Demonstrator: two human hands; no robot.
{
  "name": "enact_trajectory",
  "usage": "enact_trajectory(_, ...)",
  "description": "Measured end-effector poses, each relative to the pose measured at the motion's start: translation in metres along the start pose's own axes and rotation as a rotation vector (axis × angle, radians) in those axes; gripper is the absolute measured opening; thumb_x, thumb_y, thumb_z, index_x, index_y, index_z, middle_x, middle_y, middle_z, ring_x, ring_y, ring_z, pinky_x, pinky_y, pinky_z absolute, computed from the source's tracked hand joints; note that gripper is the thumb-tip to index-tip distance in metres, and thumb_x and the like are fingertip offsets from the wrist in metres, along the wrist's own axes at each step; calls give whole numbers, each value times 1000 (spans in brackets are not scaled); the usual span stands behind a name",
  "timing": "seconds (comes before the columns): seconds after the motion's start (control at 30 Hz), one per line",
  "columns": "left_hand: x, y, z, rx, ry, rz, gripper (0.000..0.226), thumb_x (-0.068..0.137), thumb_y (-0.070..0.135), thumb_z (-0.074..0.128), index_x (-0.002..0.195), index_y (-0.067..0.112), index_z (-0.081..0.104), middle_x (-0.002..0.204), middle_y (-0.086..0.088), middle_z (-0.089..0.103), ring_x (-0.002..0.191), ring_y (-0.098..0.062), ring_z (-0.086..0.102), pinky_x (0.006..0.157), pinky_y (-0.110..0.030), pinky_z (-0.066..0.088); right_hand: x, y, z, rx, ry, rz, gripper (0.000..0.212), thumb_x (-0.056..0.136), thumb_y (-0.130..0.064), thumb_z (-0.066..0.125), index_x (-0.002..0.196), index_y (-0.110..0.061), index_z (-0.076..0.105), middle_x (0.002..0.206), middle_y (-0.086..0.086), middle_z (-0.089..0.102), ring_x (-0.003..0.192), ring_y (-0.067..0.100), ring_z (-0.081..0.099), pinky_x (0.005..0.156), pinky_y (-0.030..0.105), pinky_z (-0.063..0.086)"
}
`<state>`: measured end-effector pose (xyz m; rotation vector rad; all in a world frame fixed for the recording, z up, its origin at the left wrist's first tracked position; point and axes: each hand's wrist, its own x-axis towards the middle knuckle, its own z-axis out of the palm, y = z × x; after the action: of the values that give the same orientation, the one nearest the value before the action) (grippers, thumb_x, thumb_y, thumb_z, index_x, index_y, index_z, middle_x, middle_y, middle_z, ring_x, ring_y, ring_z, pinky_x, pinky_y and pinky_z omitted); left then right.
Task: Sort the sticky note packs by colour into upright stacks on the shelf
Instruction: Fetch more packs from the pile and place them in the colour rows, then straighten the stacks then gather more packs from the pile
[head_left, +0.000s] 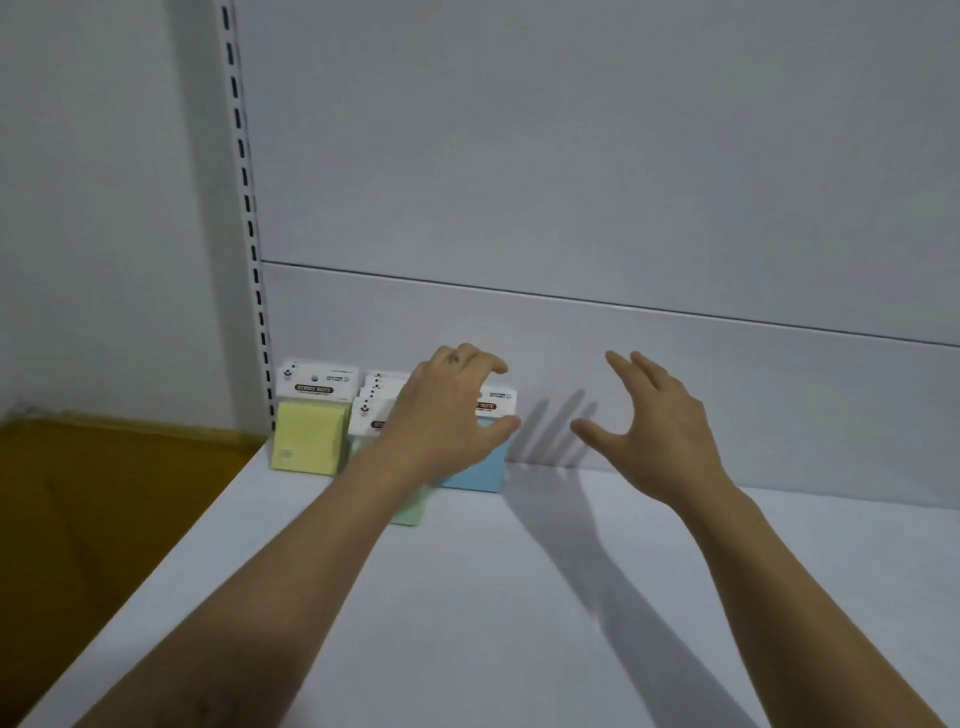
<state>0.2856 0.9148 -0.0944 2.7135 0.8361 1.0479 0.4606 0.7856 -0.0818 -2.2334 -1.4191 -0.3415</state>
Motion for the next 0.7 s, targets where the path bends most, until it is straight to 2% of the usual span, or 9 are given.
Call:
enact_trajectory(0.2, 46, 74, 39, 4, -156, 172, 64, 82, 54, 59, 136, 27, 40, 138, 6, 44, 128, -17, 35, 107, -33, 29, -19, 66, -56, -120, 71, 135, 82, 83, -59, 58, 150, -30, 21, 159, 0, 18, 146, 19, 17, 118, 39, 16)
enact_trajectory(0.7, 79, 299, 140, -132, -330, 451, 65, 84, 54, 56, 140, 28, 35, 142, 7, 40, 132, -15, 32, 107, -34, 27, -109, 266, -176, -232, 110, 530, 77, 85, -53, 59, 150, -29, 24, 158, 1, 22, 143, 21, 25, 113, 42, 22)
